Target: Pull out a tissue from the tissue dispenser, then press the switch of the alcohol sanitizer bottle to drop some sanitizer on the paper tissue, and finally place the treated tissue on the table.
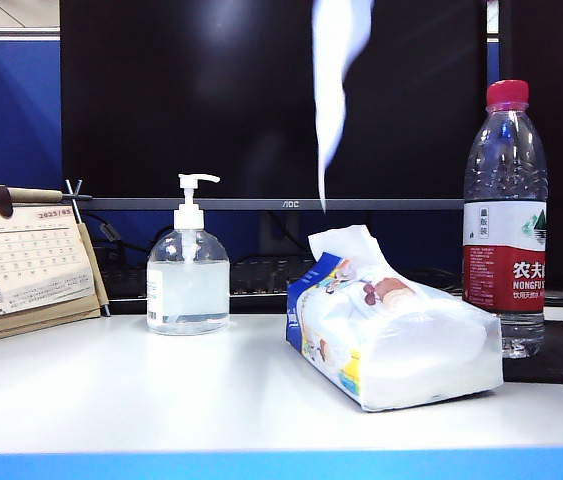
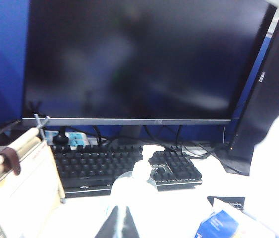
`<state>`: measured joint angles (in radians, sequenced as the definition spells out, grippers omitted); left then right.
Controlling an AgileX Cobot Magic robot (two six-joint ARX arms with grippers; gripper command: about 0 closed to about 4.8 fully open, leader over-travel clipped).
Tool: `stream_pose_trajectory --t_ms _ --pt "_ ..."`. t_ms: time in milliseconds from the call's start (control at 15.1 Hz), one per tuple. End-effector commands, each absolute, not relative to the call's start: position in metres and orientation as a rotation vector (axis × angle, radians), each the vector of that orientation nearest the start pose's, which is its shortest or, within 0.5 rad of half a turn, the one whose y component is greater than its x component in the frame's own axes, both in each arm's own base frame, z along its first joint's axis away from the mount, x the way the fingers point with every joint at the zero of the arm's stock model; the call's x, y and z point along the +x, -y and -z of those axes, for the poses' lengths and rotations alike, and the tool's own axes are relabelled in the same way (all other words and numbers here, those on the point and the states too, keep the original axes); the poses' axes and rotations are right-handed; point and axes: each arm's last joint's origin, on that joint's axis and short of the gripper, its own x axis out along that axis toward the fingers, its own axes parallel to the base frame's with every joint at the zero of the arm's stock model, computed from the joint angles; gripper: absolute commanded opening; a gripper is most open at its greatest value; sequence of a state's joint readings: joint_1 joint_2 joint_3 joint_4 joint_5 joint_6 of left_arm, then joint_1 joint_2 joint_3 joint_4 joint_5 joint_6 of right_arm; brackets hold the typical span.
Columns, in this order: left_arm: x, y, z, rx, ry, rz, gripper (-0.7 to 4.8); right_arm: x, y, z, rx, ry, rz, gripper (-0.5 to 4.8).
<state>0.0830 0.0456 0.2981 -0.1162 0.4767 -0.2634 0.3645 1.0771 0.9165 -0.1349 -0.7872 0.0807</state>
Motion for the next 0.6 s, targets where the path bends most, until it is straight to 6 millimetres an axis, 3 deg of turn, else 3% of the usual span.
stream_pose_trajectory --t_ms 66,265,596 --pt "0.068 0.008 -0.237 -0.245 -0.005 0.396 -0.05 0.192 -0.094 -0.294 0.136 -0.409 -1.05 -0.02" --pt "0.074 0.009 -0.218 -0.282 -0.076 0.468 -0.05 0.176 -0.108 -0.251 0.114 -0.468 -1.056 -0.02" --pt "0.085 0.009 -0.186 -0.36 -0.153 0.465 -0.05 0.158 -0.16 -0.245 0.108 -0.385 -1.166 -0.02"
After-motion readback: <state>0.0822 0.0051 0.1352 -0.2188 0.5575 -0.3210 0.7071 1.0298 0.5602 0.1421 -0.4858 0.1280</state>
